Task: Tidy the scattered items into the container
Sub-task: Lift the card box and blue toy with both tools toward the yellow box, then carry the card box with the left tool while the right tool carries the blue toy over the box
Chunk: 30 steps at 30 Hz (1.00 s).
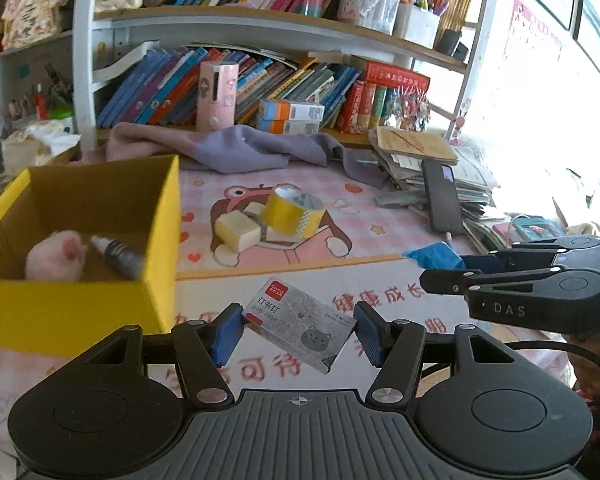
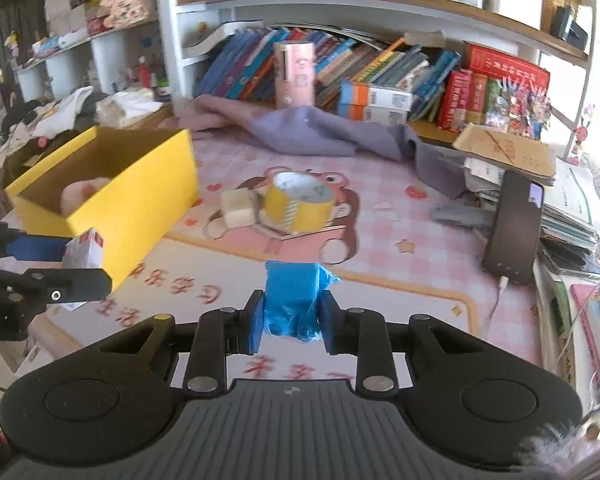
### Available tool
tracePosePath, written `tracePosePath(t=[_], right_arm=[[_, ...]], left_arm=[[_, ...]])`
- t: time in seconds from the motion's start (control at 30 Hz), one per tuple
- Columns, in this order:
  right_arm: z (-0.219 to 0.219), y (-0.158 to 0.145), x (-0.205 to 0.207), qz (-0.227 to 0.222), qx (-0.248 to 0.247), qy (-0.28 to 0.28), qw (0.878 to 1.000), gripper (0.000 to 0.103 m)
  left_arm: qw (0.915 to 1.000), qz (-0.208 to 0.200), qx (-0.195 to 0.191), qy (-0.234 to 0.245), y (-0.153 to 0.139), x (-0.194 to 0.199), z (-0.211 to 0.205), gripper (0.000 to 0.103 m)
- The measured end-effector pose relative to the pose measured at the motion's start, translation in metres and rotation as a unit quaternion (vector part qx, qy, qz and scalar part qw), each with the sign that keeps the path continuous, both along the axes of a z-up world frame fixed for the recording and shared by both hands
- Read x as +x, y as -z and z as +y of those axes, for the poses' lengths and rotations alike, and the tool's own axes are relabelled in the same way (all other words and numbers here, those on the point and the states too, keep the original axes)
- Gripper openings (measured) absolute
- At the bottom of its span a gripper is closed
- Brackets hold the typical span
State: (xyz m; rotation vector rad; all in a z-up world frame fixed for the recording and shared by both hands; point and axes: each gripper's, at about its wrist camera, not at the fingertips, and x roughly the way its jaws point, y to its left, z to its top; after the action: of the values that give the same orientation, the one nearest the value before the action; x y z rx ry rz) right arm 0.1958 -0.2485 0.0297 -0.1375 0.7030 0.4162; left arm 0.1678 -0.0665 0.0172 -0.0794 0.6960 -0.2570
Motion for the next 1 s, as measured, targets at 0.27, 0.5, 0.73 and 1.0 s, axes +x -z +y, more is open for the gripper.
tracePosePath(t=[0.27, 0.5, 0.73, 1.0], right_arm=[[0.050, -0.004, -0.058, 0.000, -0.013, -0.013, 1.000, 0.026], [0.100, 0.000, -0.125, -0.023, -0.027, -0.045, 0.998, 0.026], [0.132, 0.000, -0.162, -0.024, -0.022, -0.048, 0.998, 0.026], [0.162, -0.002, -0.182, -0.023, -0.032, -0.078, 0.996, 0.026]], left_arm=[[0.9999, -0.004, -0.014, -0.004, -0.002, -0.058, 0.045, 0.060], [0.9998, -0.008, -0.019, -0.007, -0.003, -0.101, 0.086, 0.060], [0.9996, 0.002, -0.025, -0.011, -0.001, -0.126, 0.117, 0.060], [0.9996, 0.003, -0.023, -0.017, 0.001, -0.142, 0.136, 0.060]])
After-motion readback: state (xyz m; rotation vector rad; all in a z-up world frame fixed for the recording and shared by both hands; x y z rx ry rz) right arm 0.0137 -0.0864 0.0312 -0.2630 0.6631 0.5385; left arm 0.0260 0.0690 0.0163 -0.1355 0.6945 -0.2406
